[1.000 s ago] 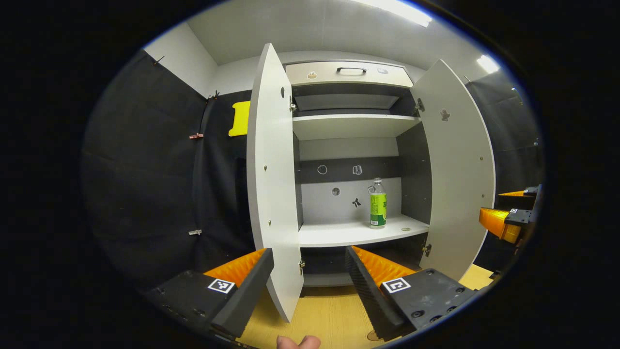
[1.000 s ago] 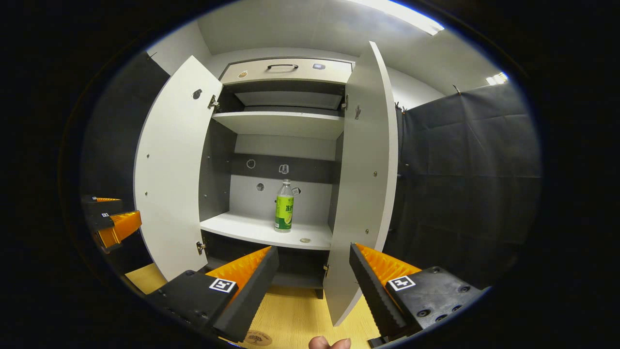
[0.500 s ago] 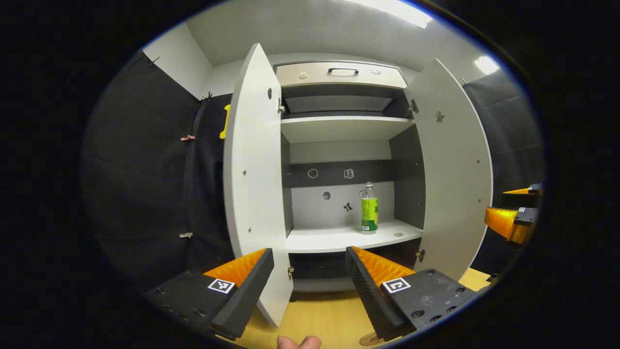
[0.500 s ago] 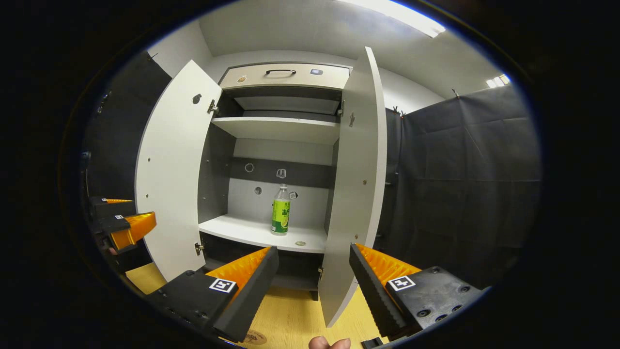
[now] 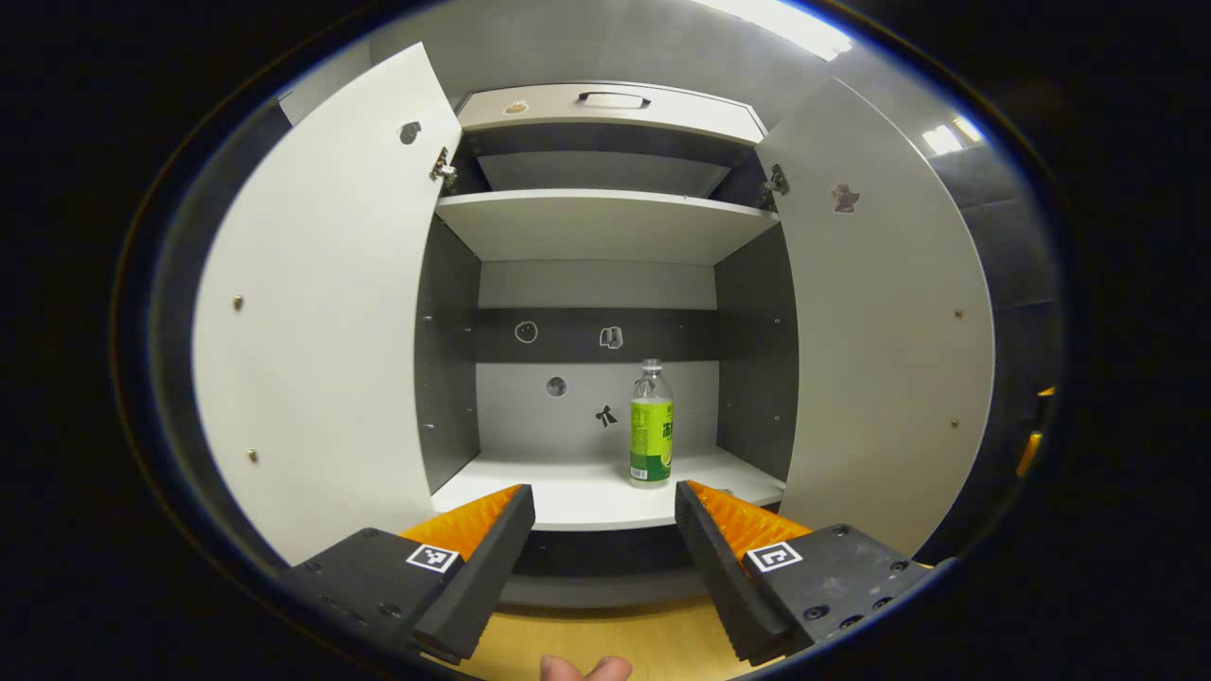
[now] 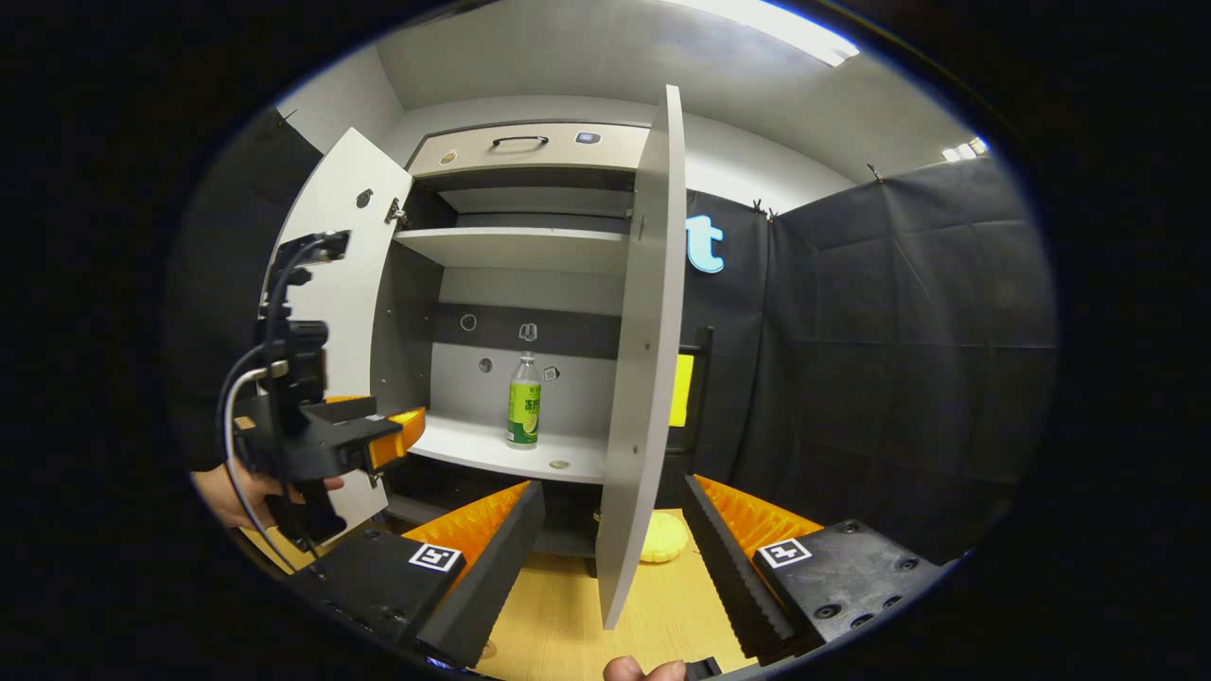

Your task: Grasp the bottle in the cabinet with the left hand and place it on the coaster, then close the right door with the right hand and the left door with the left hand.

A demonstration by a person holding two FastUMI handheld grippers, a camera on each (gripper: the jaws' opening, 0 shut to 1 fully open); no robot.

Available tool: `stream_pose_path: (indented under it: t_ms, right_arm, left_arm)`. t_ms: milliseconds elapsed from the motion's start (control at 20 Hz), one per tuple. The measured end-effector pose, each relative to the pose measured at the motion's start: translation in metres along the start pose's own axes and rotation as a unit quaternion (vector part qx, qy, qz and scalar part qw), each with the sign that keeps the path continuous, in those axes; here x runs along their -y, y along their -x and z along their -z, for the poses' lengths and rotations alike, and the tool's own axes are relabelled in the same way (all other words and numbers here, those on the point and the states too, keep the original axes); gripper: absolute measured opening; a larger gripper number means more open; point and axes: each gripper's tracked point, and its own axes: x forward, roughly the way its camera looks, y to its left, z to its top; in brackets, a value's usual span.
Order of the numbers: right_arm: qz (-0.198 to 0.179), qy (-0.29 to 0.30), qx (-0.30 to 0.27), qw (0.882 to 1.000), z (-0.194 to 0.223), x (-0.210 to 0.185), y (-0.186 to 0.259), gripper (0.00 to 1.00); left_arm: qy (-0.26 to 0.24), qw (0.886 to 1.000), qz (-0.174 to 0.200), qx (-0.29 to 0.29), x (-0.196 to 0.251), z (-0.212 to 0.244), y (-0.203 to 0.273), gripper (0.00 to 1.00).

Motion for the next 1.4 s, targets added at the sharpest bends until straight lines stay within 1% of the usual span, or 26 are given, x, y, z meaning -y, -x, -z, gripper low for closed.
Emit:
stream_pose_path:
  t_ms: [200, 400, 600, 750, 850, 950, 1100, 1150, 1200, 1250, 1400]
  right_arm:
    - [0.012, -0.001, -0.008, 1.000, 0.008, 0.028, -0.003, 0.98]
    - [0.032, 0.013, -0.017, 0.999, 0.018, 0.057, -0.011, 0.97]
    - [0.041, 0.004, -0.027, 0.999, 0.026, 0.075, -0.019, 0.98]
    - [0.048, 0.006, -0.032, 0.998, 0.031, 0.087, -0.026, 0.98]
    - [0.052, 0.007, -0.037, 0.998, 0.035, 0.095, -0.030, 0.98]
    - [0.056, 0.008, -0.040, 0.998, 0.038, 0.101, -0.034, 0.98]
    - [0.060, 0.007, -0.046, 0.997, 0.042, 0.106, -0.036, 0.98]
    - [0.062, 0.006, -0.046, 0.997, 0.043, 0.108, -0.037, 0.98]
    - [0.063, 0.006, -0.047, 0.997, 0.043, 0.109, -0.038, 0.98]
    - [0.064, 0.005, -0.047, 0.997, 0.044, 0.110, -0.038, 0.98]
    - [0.063, 0.001, -0.044, 0.997, 0.043, 0.108, -0.037, 0.98]
  left_arm:
    - [0.008, 1.000, 0.010, -0.001, 0.021, -0.009, -0.078, 0.94]
    - [-0.016, 1.000, 0.023, 0.008, 0.040, -0.011, -0.148, 0.94]
    - [-0.027, 1.000, 0.013, 0.003, 0.048, 0.000, -0.202, 0.95]
    - [-0.014, 1.000, 0.010, -0.009, 0.052, 0.011, -0.235, 0.94]
    - [-0.010, 1.000, -0.001, -0.019, 0.047, 0.019, -0.251, 0.95]
    - [-0.017, 1.000, -0.006, -0.018, 0.045, 0.022, -0.265, 0.95]
    - [-0.028, 1.000, -0.002, -0.011, 0.045, 0.022, -0.273, 0.95]
    - [-0.024, 1.000, 0.003, -0.011, 0.049, 0.020, -0.271, 0.94]
    - [-0.022, 1.000, 0.010, -0.013, 0.051, 0.022, -0.271, 0.79]
    - [-0.020, 1.000, 0.018, -0.013, 0.052, 0.020, -0.269, 0.79]
    - [-0.023, 0.999, 0.026, -0.002, 0.054, 0.005, -0.252, 0.78]
